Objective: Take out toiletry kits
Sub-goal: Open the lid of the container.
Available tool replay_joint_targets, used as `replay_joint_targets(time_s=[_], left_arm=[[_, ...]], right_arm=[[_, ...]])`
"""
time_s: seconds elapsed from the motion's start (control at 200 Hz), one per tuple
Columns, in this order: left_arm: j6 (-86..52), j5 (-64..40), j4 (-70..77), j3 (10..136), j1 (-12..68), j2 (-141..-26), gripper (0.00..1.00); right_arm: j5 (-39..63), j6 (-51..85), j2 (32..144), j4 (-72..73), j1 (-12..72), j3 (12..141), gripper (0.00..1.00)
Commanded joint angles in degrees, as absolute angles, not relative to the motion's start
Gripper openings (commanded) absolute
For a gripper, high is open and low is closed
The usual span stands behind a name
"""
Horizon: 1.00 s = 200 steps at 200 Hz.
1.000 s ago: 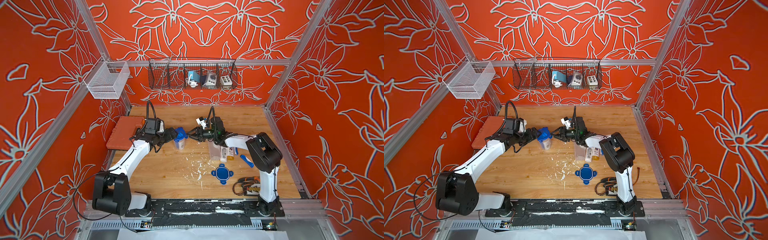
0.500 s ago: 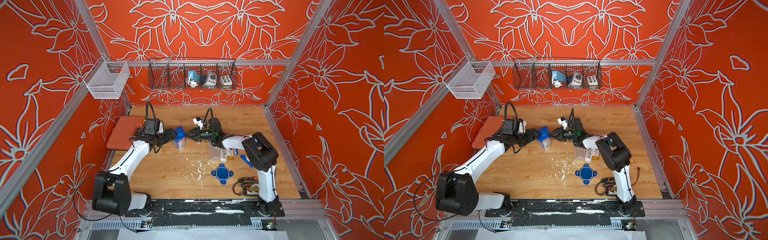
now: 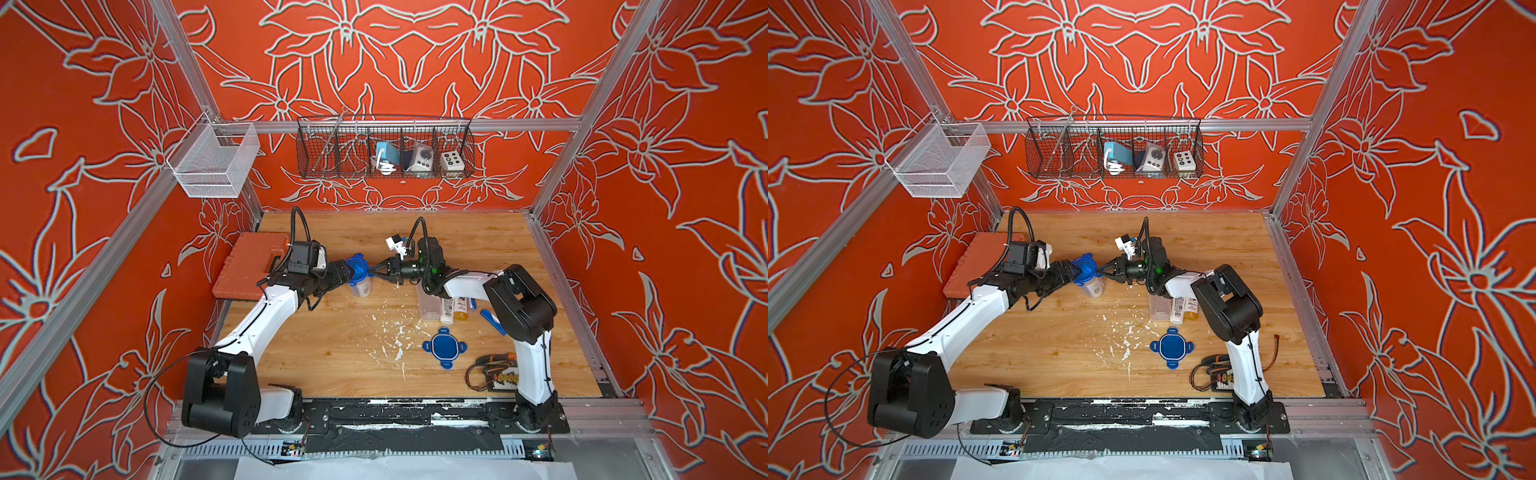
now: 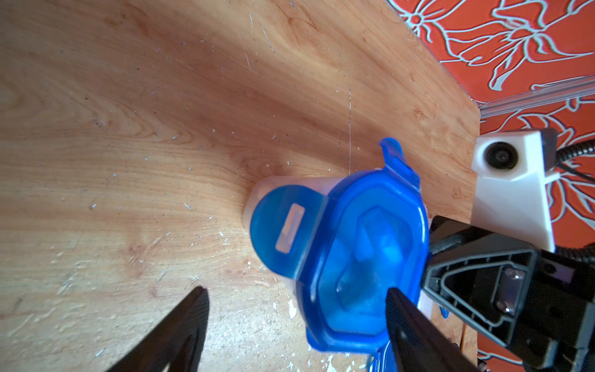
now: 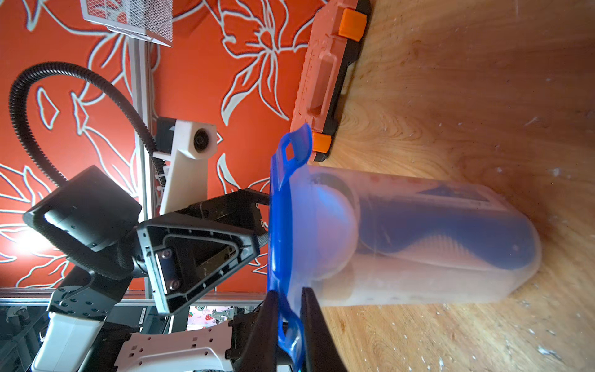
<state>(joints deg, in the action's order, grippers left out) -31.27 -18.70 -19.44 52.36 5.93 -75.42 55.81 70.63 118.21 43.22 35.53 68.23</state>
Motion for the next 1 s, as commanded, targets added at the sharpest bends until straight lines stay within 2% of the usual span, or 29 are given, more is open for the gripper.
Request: replay_joint_targets(time_s=[0.0,0.1,0.29,0.46,0.811,0.861,0.996], left_arm=[[-30.8,-17.9,-17.8,51.9,5.6,-74.7,0.82],[-30.7,-18.0,-17.5,52.2,5.6,-75.4,0.81],[-30.5,-17.8,-17.2,52.3,5.6,-76.2,0.81],[-30.6,-18.3,-16.7,52.3,5.6,-77.0,0.81],[-30.5,-18.7,-16.6,52.5,5.6,-77.6,0.8],[-30.4,-18.7,-16.6,52.4,5.6,-77.6,0.8],[-30.5,-18.8,-16.4,52.1,5.6,-77.5,0.8]], right_arm=[[54.9,70.3,117.5,45.3,35.4,66.5,0.04],[54.1,71.9,117.8,47.4,35.1,65.8,0.12],[54.1,71.3,117.1,46.8,34.8,65.6,0.14],[54.1,71.4,116.8,46.9,34.3,65.1,0.3],[54.1,71.9,116.0,47.3,33.7,64.5,0.13],[54.1,72.4,115.9,47.8,33.7,64.2,0.15],[54.2,72.3,115.8,48.4,34.0,63.5,0.29]])
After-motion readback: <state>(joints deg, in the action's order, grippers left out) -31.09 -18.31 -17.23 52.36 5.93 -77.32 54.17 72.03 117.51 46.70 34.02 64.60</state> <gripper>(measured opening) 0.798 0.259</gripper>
